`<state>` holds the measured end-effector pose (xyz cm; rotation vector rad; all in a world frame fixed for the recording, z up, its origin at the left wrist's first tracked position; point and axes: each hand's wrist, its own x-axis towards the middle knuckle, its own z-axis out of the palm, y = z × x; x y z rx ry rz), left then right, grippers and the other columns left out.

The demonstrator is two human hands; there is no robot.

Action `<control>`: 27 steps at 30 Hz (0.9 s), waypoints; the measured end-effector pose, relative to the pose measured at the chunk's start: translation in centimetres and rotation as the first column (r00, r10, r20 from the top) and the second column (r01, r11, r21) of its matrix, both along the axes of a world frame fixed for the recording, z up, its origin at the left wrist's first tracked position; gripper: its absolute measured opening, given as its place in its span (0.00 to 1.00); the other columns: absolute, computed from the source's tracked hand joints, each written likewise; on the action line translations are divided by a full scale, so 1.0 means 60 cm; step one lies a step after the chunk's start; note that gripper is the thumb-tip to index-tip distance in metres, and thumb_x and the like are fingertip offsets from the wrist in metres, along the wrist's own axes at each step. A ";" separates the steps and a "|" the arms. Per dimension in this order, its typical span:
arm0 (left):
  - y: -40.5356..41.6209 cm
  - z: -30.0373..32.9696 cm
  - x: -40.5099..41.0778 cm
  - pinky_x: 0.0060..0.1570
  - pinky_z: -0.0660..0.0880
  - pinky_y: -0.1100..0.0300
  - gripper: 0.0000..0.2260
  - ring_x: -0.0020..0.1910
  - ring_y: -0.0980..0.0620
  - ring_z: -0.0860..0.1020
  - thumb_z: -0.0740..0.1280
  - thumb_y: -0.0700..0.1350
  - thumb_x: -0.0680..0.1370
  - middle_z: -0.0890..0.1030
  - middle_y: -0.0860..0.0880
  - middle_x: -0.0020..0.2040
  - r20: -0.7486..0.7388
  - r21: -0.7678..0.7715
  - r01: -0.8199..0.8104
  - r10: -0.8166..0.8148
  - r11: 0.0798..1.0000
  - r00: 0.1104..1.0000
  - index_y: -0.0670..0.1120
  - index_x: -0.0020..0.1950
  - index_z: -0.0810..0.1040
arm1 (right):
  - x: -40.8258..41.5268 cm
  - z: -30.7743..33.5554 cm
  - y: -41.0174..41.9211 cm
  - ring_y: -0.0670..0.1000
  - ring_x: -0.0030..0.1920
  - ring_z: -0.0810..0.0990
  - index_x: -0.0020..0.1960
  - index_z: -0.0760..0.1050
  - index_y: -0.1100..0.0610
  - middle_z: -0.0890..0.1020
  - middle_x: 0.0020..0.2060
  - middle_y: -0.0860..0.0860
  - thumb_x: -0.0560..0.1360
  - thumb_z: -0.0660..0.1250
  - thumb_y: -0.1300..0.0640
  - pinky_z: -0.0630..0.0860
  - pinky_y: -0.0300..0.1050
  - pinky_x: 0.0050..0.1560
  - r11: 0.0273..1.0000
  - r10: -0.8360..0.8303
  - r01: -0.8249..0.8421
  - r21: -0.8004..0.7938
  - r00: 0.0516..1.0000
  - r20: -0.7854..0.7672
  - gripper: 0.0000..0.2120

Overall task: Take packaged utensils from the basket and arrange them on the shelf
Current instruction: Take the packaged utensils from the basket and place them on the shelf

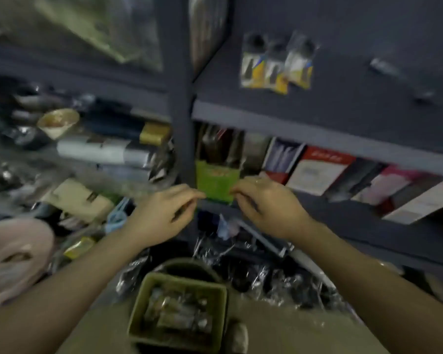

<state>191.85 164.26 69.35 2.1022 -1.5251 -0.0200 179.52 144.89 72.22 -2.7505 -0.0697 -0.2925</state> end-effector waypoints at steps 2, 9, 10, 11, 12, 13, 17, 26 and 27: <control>0.066 -0.078 0.005 0.33 0.74 0.60 0.13 0.35 0.55 0.76 0.58 0.48 0.76 0.81 0.48 0.46 -0.106 0.138 -0.092 0.107 0.986 0.989 0.50 0.59 0.74 | 0.008 -0.094 0.052 0.57 0.42 0.77 0.48 0.77 0.55 0.80 0.42 0.53 0.79 0.53 0.54 0.76 0.53 0.39 0.998 -0.015 0.026 0.059 0.984 -0.176 0.13; 0.235 -0.391 -0.018 0.41 0.67 0.62 0.16 0.43 0.43 0.80 0.57 0.49 0.73 0.80 0.44 0.46 -0.338 0.497 -0.104 0.302 0.861 0.891 0.43 0.53 0.78 | -0.024 -0.497 0.221 0.58 0.51 0.77 0.52 0.74 0.61 0.78 0.50 0.58 0.79 0.53 0.57 0.73 0.51 0.51 0.972 -0.072 0.213 0.098 0.668 -0.741 0.12; 0.248 -0.437 -0.027 0.43 0.70 0.60 0.16 0.46 0.43 0.79 0.57 0.48 0.73 0.80 0.44 0.49 -0.341 0.538 -0.115 0.340 0.835 0.876 0.44 0.54 0.77 | -0.034 -0.547 0.239 0.56 0.53 0.76 0.54 0.73 0.59 0.77 0.52 0.57 0.79 0.53 0.57 0.72 0.49 0.54 0.967 -0.079 0.240 0.089 0.613 -0.786 0.12; 0.259 -0.478 -0.037 0.46 0.71 0.59 0.18 0.49 0.43 0.79 0.55 0.50 0.72 0.80 0.44 0.51 -0.356 0.569 -0.121 0.376 0.813 0.855 0.45 0.56 0.77 | -0.041 -0.586 0.256 0.56 0.55 0.75 0.57 0.72 0.57 0.76 0.55 0.58 0.80 0.53 0.57 0.71 0.46 0.57 0.959 -0.077 0.266 0.097 0.577 -0.813 0.12; 0.266 -0.517 -0.045 0.48 0.72 0.59 0.22 0.50 0.44 0.79 0.52 0.52 0.71 0.79 0.44 0.53 -0.382 0.585 -0.110 0.393 0.804 0.836 0.46 0.57 0.77 | -0.049 -0.628 0.268 0.56 0.60 0.73 0.62 0.70 0.57 0.75 0.60 0.59 0.80 0.53 0.58 0.71 0.40 0.58 0.953 -0.060 0.279 0.121 0.563 -0.824 0.14; 0.270 -0.553 -0.051 0.50 0.74 0.59 0.25 0.51 0.44 0.79 0.50 0.54 0.70 0.79 0.43 0.55 -0.409 0.604 -0.088 0.403 0.792 0.819 0.47 0.58 0.76 | -0.057 -0.676 0.275 0.58 0.65 0.71 0.67 0.67 0.59 0.72 0.65 0.59 0.80 0.53 0.60 0.70 0.31 0.57 0.949 -0.038 0.280 0.145 0.558 -0.829 0.16; 0.267 -0.678 -0.064 0.52 0.73 0.57 0.16 0.56 0.44 0.77 0.58 0.46 0.78 0.75 0.45 0.63 -0.404 0.671 -0.088 0.463 0.736 0.789 0.49 0.65 0.71 | -0.077 -0.858 0.281 0.56 0.67 0.71 0.71 0.63 0.56 0.70 0.69 0.55 0.79 0.56 0.54 0.71 0.41 0.63 0.944 -0.048 0.305 0.123 0.499 -0.866 0.21; 0.219 -0.843 -0.055 0.63 0.68 0.54 0.17 0.65 0.46 0.68 0.60 0.41 0.77 0.69 0.47 0.66 -0.361 0.622 -0.117 0.416 0.774 0.835 0.49 0.66 0.68 | -0.024 -1.019 0.292 0.56 0.70 0.65 0.75 0.54 0.55 0.62 0.73 0.54 0.73 0.67 0.50 0.66 0.51 0.67 0.977 0.000 0.169 0.128 0.605 -0.797 0.36; 0.217 -0.851 -0.051 0.64 0.68 0.53 0.18 0.65 0.46 0.67 0.60 0.40 0.77 0.68 0.46 0.67 -0.355 0.635 -0.108 0.414 0.765 0.838 0.49 0.67 0.67 | -0.021 -1.016 0.289 0.56 0.68 0.67 0.73 0.56 0.54 0.64 0.71 0.53 0.73 0.68 0.50 0.67 0.51 0.64 0.983 -0.008 0.149 0.105 0.606 -0.795 0.34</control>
